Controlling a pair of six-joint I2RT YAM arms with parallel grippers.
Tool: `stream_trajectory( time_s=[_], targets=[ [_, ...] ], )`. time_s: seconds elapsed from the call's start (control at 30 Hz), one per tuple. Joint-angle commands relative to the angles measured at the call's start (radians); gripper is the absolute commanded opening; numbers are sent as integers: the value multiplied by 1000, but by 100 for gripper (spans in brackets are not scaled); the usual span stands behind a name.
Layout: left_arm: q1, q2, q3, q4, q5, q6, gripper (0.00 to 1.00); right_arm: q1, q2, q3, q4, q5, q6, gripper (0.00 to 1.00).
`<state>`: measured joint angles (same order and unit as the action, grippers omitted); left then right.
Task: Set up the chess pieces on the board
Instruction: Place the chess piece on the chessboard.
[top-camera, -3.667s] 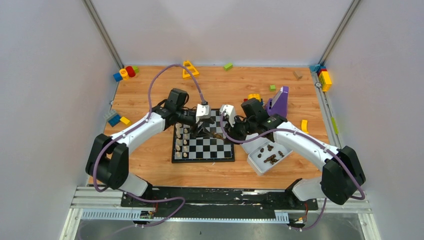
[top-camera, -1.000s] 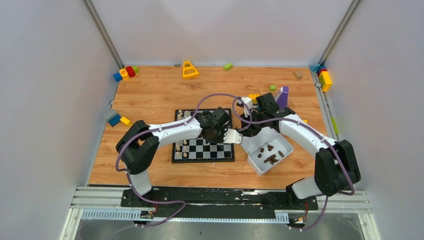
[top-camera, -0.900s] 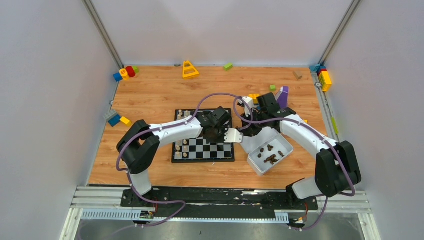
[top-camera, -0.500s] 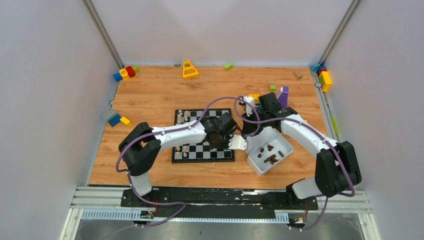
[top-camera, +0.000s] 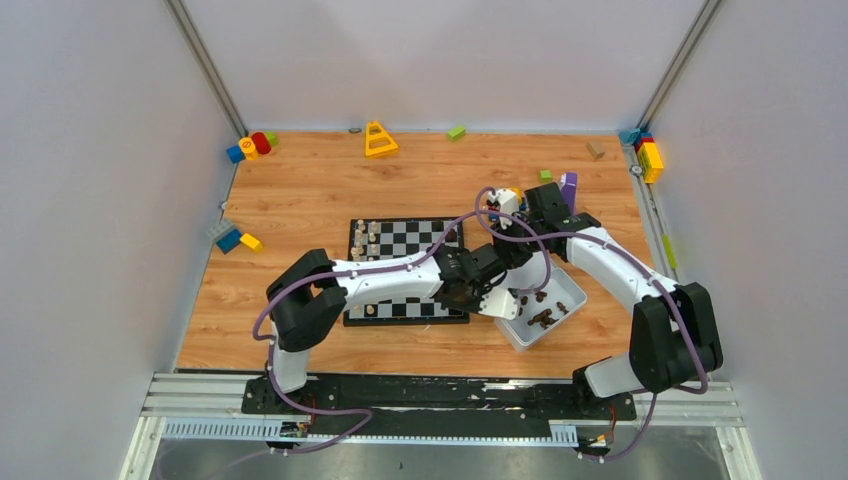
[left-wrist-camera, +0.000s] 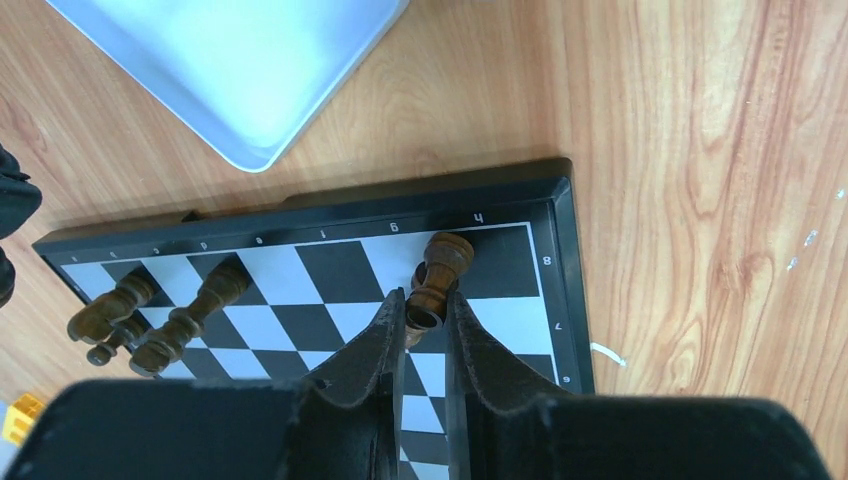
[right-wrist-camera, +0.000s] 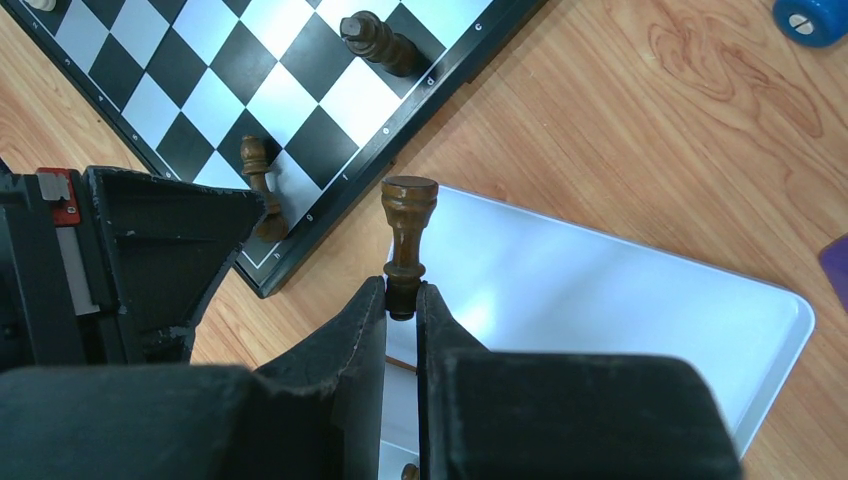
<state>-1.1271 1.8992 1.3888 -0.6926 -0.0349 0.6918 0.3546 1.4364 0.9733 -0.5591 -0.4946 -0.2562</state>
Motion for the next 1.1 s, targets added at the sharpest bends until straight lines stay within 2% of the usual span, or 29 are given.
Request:
stream_trajectory(
  time_s=[0.0,0.7,1.07],
  targets=[
    [-21,38,57,-53,-52,-25,20,-5,-10,-2,17,-2,-11,0],
    [-82,51,103,-139,-103,-37,20,-10,-1,1,11,-21,-8,1],
    [-91,88,131,-128,-163,-55,25,-11,1,-1,7,-27,-11,1]
  ],
)
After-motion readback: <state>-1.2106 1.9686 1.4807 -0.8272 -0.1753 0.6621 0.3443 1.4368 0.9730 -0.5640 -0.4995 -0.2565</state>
